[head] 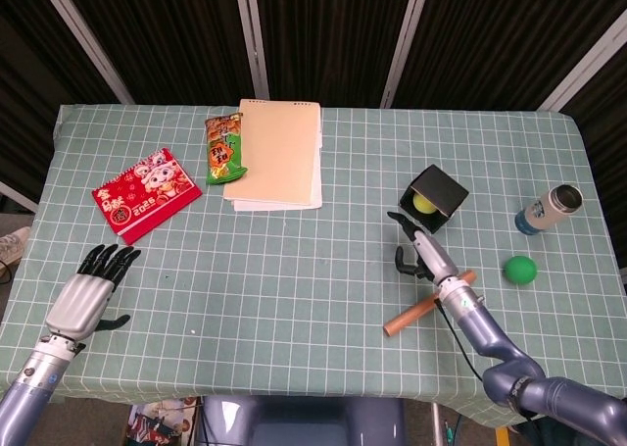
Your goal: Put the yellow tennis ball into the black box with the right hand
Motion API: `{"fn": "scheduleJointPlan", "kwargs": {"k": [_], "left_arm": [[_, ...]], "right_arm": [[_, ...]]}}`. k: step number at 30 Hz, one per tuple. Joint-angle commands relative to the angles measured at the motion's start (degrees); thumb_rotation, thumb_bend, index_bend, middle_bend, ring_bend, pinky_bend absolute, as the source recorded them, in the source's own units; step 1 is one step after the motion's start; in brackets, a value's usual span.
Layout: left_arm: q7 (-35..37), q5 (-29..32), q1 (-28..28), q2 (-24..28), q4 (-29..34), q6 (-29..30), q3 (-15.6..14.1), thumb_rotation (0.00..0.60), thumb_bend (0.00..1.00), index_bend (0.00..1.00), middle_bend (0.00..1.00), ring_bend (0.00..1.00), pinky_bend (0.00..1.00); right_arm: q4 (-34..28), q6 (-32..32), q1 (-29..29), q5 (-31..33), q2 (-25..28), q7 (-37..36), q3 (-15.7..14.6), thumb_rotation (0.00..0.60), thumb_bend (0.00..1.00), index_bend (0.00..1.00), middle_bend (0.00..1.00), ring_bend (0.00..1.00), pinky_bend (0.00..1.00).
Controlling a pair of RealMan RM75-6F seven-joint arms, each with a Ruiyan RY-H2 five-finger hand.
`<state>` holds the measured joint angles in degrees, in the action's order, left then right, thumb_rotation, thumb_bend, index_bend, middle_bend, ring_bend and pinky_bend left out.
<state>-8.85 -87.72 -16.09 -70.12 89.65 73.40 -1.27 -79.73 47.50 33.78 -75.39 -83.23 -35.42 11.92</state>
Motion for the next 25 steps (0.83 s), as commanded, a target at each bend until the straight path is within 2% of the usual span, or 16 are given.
{"fn": "scheduleJointPlan", "kwargs": {"k": [1,4,10,14,16,19,25], "left_arm": [[0.84,-1.26,0.23,0.48,0.30,1.06,-0.28,0.600,0.05,0.00,0.06,0.00,0.00],[1.62,-2.19,0.55,0.94,0.47,2.15,-0.42,0.600,0.05,0.00,0.06,0.00,0.00],[2.03,-2.66,0.89,1.23,0.37,2.88,-0.50,0.600,0.05,0.00,0.05,0.00,0.00],[0.78,-1.66,1.36,1.25,0.55,3.61,0.13,0.600,0.05,0.00,0.04,0.00,0.00],[0.46,-1.45,1.65,1.23,0.71,4.14,0.33,0.600,0.05,0.00,0.04,0.00,0.00],[0.50,-1.47,1.87,1.33,0.75,4.25,0.20,0.600,0.05,0.00,0.03,0.00,0.00],[0.15,-1.00,2.21,1.75,1.27,4.13,0.15,0.600,0.05,0.00,0.02,0.00,0.00]], "right_arm": [[-6.93,6.40,-4.37,-3.86,5.19,5.80,-3.64,0.600,0.80,0.00,0.04,0.01,0.00],[-8.76,12.57,-8.17,-6.56,7.82,10.87,-6.27,0.600,0.74,0.00,0.01,0.00,0.00],[-7.98,28.49,-18.03,-10.73,11.11,26.71,-11.03,0.600,0.61,0.00,0.00,0.00,0.00],[-5.69,34.66,-23.76,-8.75,10.97,39.25,-12.90,0.600,0.56,0.00,0.00,0.00,0.00],[-5.38,37.56,-26.11,-7.26,10.59,44.11,-12.90,0.600,0.55,0.00,0.00,0.00,0.00],[-5.62,41.60,-29.03,-6.58,9.96,46.03,-12.82,0.600,0.49,0.00,0.00,0.00,0.00],[-6.76,43.34,-30.37,-8.93,11.68,45.27,-13.31,0.600,0.44,0.00,0.00,0.00,0.00]]}}
